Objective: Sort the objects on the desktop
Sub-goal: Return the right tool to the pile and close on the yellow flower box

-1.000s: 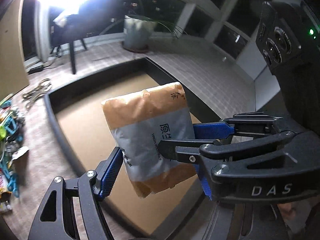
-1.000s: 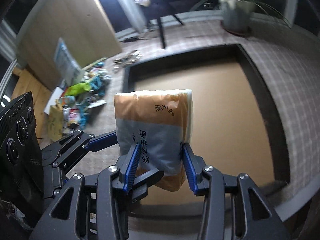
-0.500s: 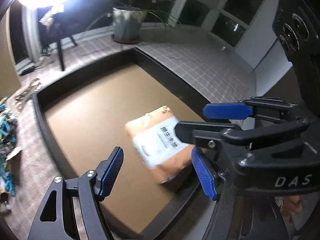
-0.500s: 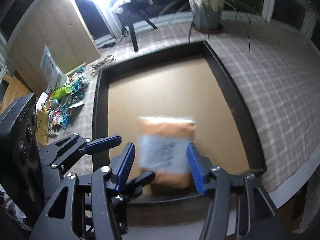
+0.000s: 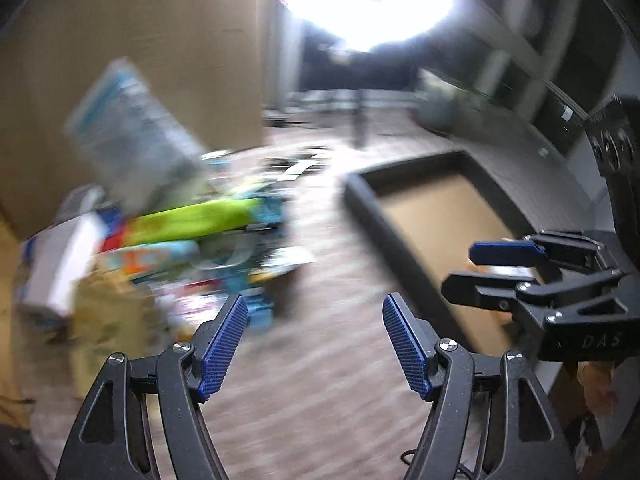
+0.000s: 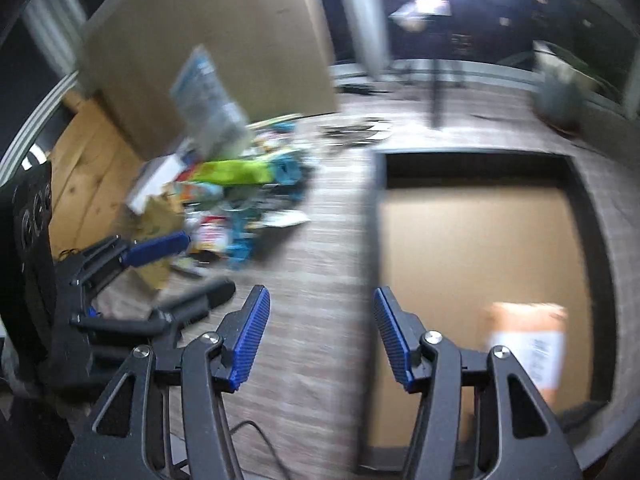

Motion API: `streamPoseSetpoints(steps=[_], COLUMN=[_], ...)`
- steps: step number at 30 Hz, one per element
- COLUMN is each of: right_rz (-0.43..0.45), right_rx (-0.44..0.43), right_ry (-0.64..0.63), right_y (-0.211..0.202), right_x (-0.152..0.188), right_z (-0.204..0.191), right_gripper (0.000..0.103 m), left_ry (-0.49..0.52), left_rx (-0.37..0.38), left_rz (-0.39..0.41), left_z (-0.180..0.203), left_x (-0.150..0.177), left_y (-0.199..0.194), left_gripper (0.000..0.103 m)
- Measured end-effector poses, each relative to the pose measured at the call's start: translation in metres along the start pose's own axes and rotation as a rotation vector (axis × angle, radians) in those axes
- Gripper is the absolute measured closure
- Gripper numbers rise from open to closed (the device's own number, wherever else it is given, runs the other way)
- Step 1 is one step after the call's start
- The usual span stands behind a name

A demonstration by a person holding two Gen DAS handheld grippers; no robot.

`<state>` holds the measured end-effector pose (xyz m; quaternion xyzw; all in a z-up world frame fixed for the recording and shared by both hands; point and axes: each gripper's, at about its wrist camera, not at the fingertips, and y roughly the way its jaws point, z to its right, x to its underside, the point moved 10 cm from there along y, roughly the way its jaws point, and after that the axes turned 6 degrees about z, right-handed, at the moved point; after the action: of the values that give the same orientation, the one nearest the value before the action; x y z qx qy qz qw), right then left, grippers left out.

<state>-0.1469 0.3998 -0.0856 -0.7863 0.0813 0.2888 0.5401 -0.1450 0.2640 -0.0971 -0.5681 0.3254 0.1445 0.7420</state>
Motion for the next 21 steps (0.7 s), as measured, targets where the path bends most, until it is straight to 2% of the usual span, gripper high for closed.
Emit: streamPoseSetpoints(steps=[5, 10, 16, 21], right_rz=[-0.040, -0.090, -0.171, -0.220], right_rx=[-0.082, -0.145, -0.168, -0.162], right_ry=[-0.041, -0.045, -0.004, 0.074], right_y=[0.044, 0.092, 0.147, 0.176], right_x=[-0.011, -0.012, -0.003, 0.003], right_z=[-0.076, -0.144, -0.191, -0.200], right_gripper=[0.049, 0.049, 0.050, 0.050], left_ry=[-0.055, -0.080, -0.068, -0.040], left_rx=[-0.092, -0.147, -0.131, -0.086], left_rz=[0.006, -0.030, -0.075, -0.108], left_z=[-0.098, -0.170, -0.205, -0.207], left_x=[0.018, 0.042, 0.064, 0.072], left_y=[-0.020, -0.017, -0.001, 0.013], left_gripper=[0.035, 0.035, 0.034, 0.033])
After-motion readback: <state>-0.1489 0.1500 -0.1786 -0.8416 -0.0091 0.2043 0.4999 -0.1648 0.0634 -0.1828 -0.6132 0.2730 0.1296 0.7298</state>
